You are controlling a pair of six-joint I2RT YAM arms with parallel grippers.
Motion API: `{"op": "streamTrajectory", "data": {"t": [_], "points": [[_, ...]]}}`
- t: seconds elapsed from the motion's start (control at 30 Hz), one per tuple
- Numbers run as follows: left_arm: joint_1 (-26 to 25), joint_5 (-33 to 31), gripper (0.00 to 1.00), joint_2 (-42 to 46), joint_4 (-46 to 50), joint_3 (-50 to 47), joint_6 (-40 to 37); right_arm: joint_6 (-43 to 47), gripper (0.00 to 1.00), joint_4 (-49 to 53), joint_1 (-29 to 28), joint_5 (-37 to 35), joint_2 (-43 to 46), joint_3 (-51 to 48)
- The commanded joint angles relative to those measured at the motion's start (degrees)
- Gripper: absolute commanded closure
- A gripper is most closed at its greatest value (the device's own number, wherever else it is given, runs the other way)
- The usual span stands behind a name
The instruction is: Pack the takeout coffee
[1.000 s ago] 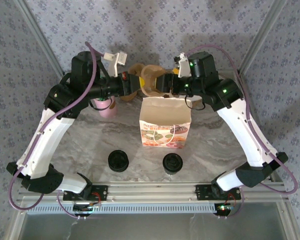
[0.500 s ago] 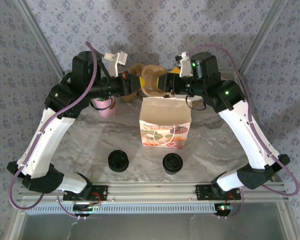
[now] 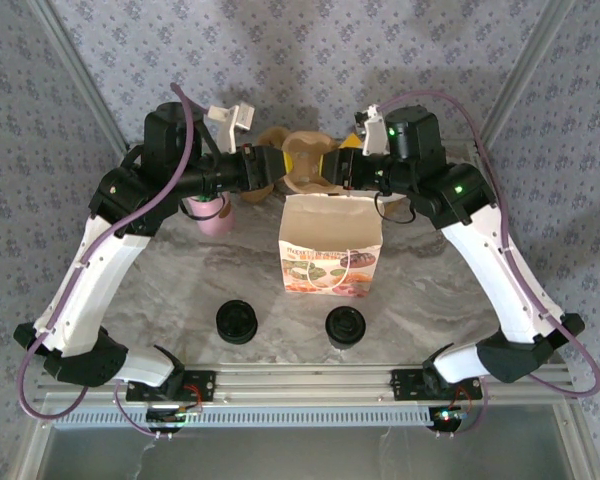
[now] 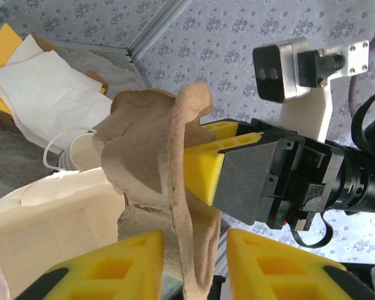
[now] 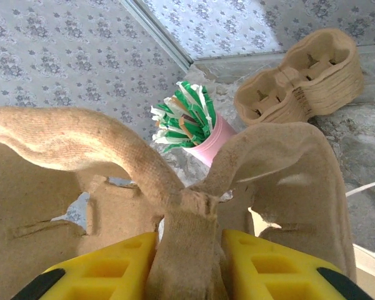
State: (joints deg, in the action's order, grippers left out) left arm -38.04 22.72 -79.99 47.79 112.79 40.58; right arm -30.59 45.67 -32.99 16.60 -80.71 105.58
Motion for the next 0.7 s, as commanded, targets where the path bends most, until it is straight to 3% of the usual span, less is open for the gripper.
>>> {"op": "streamTrajectory", "data": {"t": [0.0, 0.17, 0.47, 0.53, 0.67], "points": [[-0.3, -1.3, 0.63, 1.4, -1.7, 1.0, -0.8, 0.4, 0.69, 2.5, 0.2, -2.1, 1.3, 0.8], [0.0, -6.3, 0.57, 3.7, -0.6, 1.2, -3.3, 0.4, 0.7, 6.4, 0.2, -4.0, 1.5, 2.4], [2.3, -16.3, 0.55, 7.5, 6.0, -4.3, -4.3, -1.0, 0.71, 13.1, -0.4, -7.8, 4.1, 3.5], [3.2, -16.0, 0.57, 7.0, 8.5, -7.0, -3.1, -1.1, 0.72, 14.7, -1.1, -9.1, 4.7, 3.5], [3.7, -9.0, 0.59, 6.3, 5.9, -14.6, -1.6, -0.9, 0.71, 17.7, -2.5, -11.4, 5.8, 3.3]]}}
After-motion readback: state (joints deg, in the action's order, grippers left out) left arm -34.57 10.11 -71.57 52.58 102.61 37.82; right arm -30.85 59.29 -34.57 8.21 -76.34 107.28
